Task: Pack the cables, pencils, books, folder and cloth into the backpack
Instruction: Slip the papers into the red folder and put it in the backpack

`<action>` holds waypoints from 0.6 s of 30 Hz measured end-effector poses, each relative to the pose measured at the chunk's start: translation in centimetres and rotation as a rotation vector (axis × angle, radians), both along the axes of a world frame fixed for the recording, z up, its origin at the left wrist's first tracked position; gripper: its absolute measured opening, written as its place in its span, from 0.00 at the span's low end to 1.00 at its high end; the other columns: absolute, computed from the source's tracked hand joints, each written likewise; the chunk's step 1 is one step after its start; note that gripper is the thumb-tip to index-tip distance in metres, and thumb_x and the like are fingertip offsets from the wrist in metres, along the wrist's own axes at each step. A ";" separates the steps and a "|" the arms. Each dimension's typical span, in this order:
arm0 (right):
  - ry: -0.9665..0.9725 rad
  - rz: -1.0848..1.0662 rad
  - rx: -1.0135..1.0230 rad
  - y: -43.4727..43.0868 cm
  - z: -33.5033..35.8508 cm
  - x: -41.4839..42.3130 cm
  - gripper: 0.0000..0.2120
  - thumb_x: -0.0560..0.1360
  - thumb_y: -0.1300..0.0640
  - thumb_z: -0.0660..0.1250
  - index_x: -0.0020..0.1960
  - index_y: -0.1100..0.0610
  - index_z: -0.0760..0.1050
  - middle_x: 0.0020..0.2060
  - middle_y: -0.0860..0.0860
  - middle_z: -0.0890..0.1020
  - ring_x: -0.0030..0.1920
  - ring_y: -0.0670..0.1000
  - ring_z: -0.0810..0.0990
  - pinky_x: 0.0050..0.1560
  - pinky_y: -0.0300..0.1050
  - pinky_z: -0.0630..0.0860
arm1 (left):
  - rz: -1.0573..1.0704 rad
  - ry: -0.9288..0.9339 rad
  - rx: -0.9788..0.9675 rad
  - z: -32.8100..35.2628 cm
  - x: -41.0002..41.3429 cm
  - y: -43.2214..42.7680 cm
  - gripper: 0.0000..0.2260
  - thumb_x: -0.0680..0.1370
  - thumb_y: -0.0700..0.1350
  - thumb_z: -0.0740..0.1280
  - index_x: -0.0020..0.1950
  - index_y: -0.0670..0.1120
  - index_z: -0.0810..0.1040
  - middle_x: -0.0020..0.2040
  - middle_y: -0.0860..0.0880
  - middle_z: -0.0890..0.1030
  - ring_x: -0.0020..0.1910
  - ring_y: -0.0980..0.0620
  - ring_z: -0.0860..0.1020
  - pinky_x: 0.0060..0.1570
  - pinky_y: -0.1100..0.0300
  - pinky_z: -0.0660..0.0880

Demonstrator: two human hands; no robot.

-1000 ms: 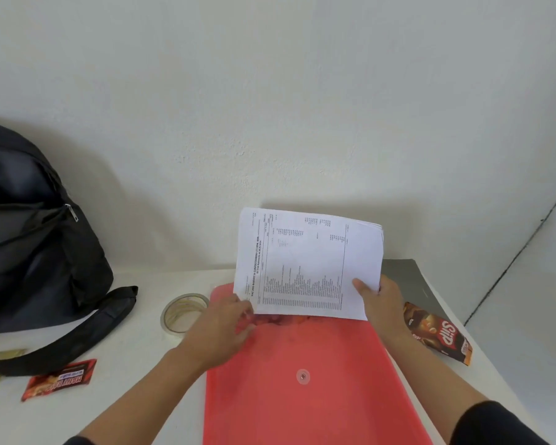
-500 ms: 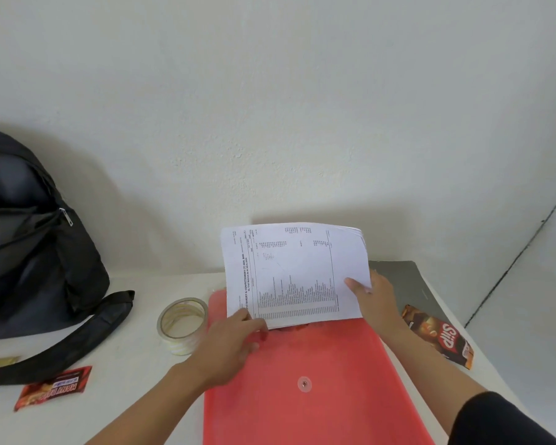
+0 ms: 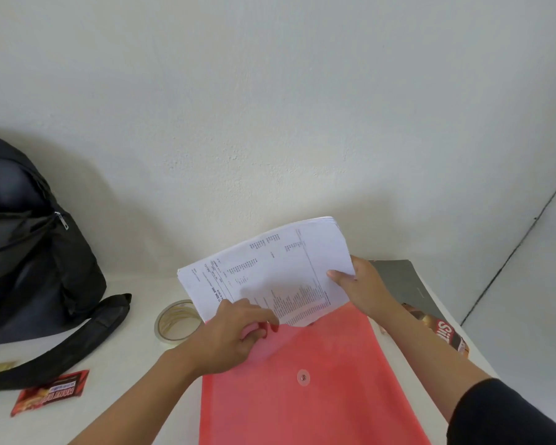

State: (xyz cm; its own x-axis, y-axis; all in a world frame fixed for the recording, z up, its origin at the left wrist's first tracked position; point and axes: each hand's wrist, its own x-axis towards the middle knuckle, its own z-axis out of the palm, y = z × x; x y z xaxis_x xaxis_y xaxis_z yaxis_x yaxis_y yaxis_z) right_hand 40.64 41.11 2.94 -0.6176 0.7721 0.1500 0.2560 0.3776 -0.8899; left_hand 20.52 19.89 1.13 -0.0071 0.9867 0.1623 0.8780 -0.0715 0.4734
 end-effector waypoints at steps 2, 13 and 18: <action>-0.068 0.046 -0.013 0.0 -0.5 0.0 0.09 0.80 0.61 0.67 0.57 0.52 0.80 0.51 0.47 0.85 0.52 0.44 0.83 0.50 0.39 0.77 | 0.009 -0.011 -0.001 -0.2 0.1 0.0 0.10 0.82 0.44 0.64 0.55 0.59 0.78 0.46 0.63 0.80 0.53 0.61 0.73 0.59 0.62 0.62; 0.079 -0.022 -0.313 0.8 0.7 0.7 0.10 0.79 0.63 0.69 0.53 0.50 0.85 0.50 0.46 0.88 0.56 0.51 0.85 0.60 0.50 0.80 | -0.051 0.008 0.004 0.6 -0.4 0.1 0.14 0.79 0.38 0.62 0.53 0.58 0.77 0.50 0.65 0.80 0.52 0.61 0.69 0.64 0.54 0.59; 0.117 -0.065 -0.293 1.1 0.3 0.6 0.08 0.77 0.63 0.70 0.50 0.52 0.86 0.51 0.51 0.88 0.59 0.55 0.84 0.64 0.55 0.77 | -0.120 0.046 0.009 1.0 -0.8 -0.1 0.11 0.82 0.40 0.63 0.53 0.57 0.77 0.46 0.68 0.76 0.51 0.60 0.68 0.59 0.52 0.62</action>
State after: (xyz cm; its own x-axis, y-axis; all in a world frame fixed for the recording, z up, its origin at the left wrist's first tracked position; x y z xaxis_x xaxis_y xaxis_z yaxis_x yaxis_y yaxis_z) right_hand 41.20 42.25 3.24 -0.5576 0.8299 -0.0176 0.1604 0.0869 -0.9832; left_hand 19.72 19.76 2.10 0.1189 0.9785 0.1684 0.8833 -0.1817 0.4321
